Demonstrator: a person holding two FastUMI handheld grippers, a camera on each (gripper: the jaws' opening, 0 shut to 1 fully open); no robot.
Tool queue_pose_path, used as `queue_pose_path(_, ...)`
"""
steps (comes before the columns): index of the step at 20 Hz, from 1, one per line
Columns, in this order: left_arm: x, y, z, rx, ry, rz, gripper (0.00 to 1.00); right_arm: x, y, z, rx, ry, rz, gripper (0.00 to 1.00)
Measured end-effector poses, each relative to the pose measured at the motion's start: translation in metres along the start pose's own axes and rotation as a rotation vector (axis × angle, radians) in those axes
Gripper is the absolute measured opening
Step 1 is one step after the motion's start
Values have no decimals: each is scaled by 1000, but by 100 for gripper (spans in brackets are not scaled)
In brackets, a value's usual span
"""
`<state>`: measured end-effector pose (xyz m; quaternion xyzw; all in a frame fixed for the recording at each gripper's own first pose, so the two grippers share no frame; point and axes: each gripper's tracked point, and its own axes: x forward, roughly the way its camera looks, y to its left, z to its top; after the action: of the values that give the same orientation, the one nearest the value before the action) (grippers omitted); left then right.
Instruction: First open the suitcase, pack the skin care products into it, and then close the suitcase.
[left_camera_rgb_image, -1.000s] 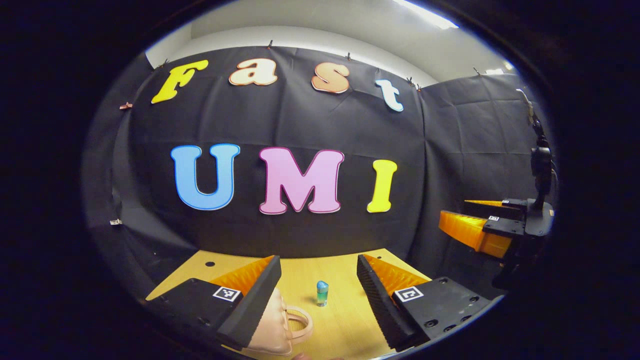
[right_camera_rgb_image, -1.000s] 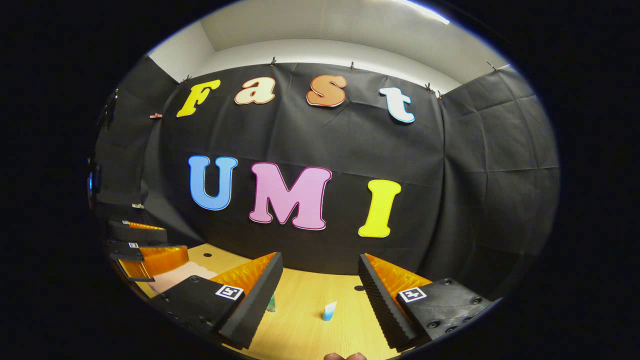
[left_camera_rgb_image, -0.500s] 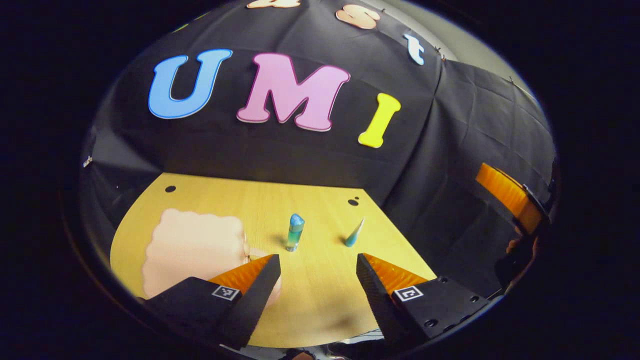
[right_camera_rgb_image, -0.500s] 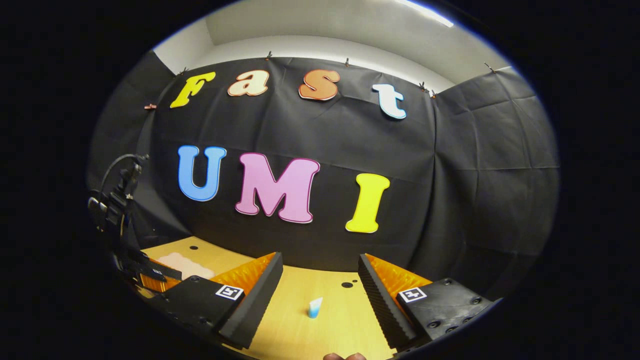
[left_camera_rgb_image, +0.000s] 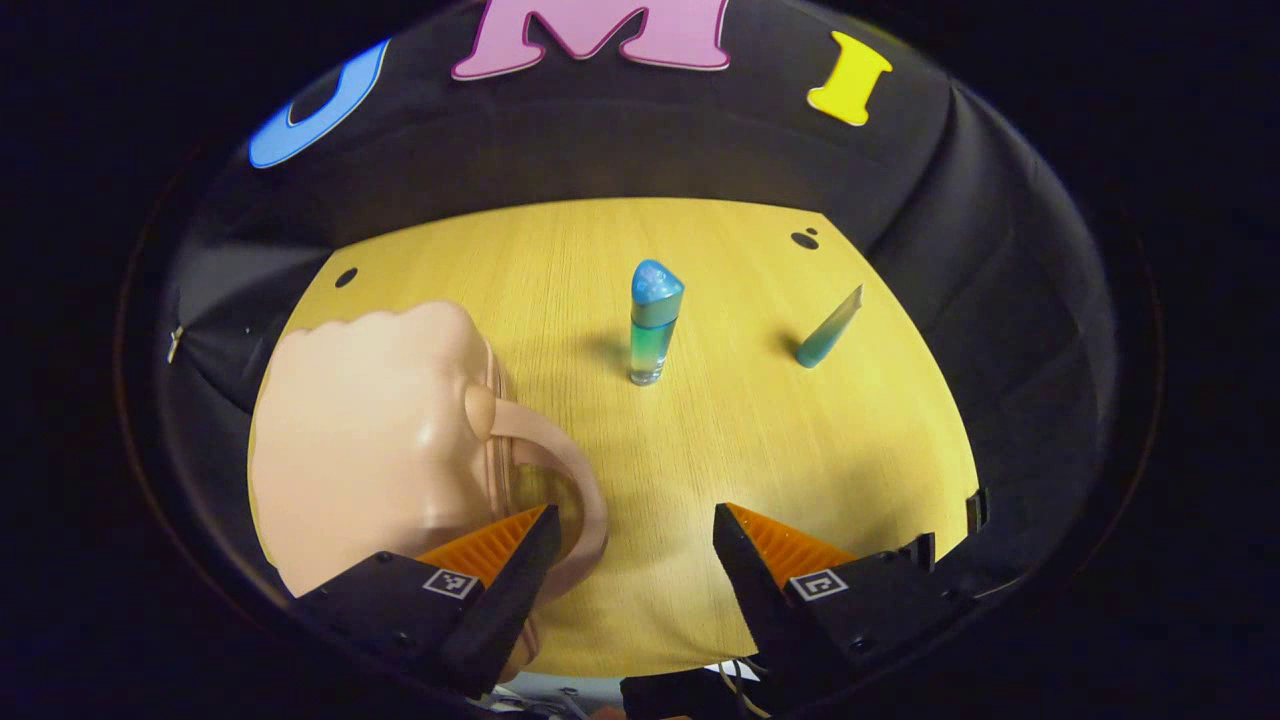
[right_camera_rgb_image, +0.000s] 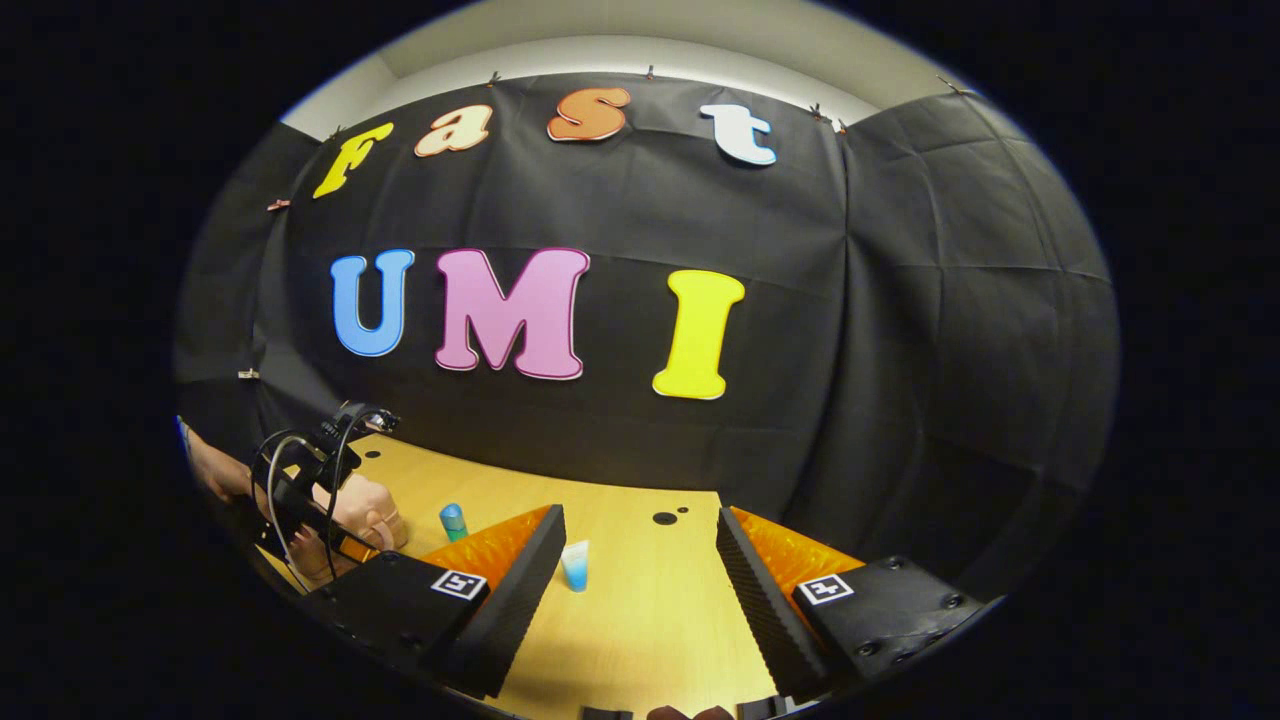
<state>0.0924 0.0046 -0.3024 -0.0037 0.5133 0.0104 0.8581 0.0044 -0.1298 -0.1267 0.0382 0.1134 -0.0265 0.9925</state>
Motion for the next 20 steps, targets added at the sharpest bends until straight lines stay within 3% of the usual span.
queue_pose_path(4, 36, 13, -8, -102, 107, 44, 97, 10, -25, -3, 21, 14, -25, 96)
queue_pose_path(5, 39, 13, -10, -105, 116, 43, 91, 13, -27, -3, 26, 16, -29, 96)
queue_pose_path(9, 57, 22, -12, -80, 158, 79, 87, 20, -25, -10, 25, 36, -33, 96)
queue_pose_path(10, 61, 22, -15, -83, 178, 67, 83, 21, -22, -10, 23, 37, -30, 96)
queue_pose_path(11, 63, 23, -21, -79, 204, 57, 70, 22, -20, -10, 20, 39, -27, 96)
queue_pose_path(12, 68, 28, -22, -65, 215, 57, 64, 22, -17, -11, 16, 41, -25, 96)
queue_pose_path(13, 64, 33, -21, -51, 199, 57, 39, 22, -15, -11, 12, 43, -24, 96)
queue_pose_path(14, 63, 30, -19, -30, 194, 38, 25, 23, -12, -12, 11, 47, -20, 96)
queue_pose_path(18, 30, 25, 0, 71, 160, 24, 16, 27, 1, -13, 9, 50, 3, 96)
queue_pose_path(20, -2, 28, 17, 45, 124, -5, 15, 30, 10, -11, 11, 46, 26, 96)
